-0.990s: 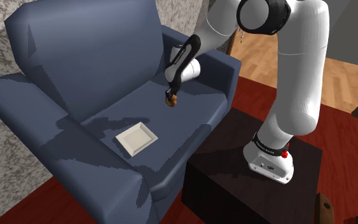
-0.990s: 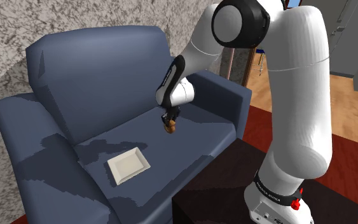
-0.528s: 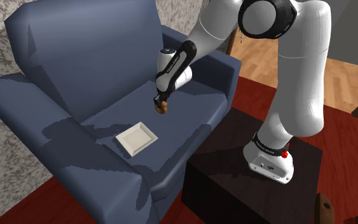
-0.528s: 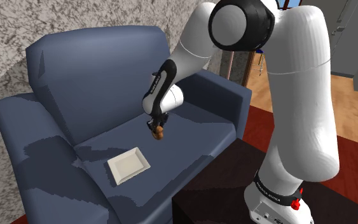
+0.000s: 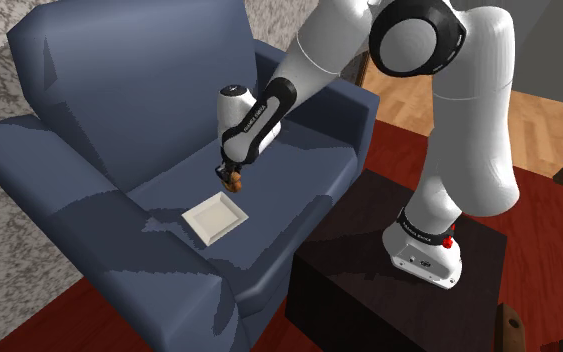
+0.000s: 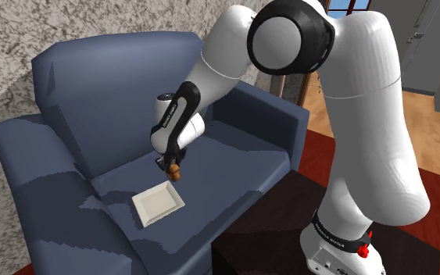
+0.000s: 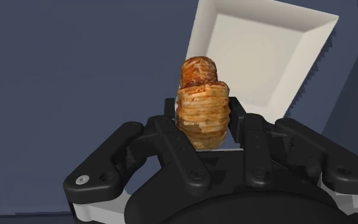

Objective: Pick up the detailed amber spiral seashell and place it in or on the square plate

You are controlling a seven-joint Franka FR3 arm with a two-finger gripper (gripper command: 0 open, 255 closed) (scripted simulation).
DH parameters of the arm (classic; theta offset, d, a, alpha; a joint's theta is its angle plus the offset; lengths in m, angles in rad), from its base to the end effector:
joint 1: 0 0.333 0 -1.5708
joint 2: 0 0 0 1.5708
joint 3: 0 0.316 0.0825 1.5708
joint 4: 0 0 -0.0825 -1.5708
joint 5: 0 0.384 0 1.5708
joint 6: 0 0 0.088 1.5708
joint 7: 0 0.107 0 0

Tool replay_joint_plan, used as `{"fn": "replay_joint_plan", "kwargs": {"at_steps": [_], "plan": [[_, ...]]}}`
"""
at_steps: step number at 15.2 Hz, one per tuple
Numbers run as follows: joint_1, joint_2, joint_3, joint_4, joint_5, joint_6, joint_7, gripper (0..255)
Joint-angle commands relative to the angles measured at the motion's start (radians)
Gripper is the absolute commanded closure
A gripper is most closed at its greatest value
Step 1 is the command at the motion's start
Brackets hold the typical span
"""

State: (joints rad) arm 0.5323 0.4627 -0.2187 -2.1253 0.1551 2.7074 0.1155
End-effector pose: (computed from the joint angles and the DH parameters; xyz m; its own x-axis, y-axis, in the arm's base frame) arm 0.5609 0.1771 0.2064 0.9866 0.0893 0.1364 0.0904 -0.9959 -0.0021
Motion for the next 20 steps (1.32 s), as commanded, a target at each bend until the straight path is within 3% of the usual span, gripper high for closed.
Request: {"fn": "replay_joint_plan", "kwargs": {"at_steps": [1,5,20], "plan": [[0.038,0.014,-0.002,0.033,-0.010,-0.020,0.050,255],[0.117,0.064,-0.001,0.131,-0.028,-0.072,0.153,255],[0.081,0.236,0.044,0.173,0.012,0.059,0.130,255]]}}
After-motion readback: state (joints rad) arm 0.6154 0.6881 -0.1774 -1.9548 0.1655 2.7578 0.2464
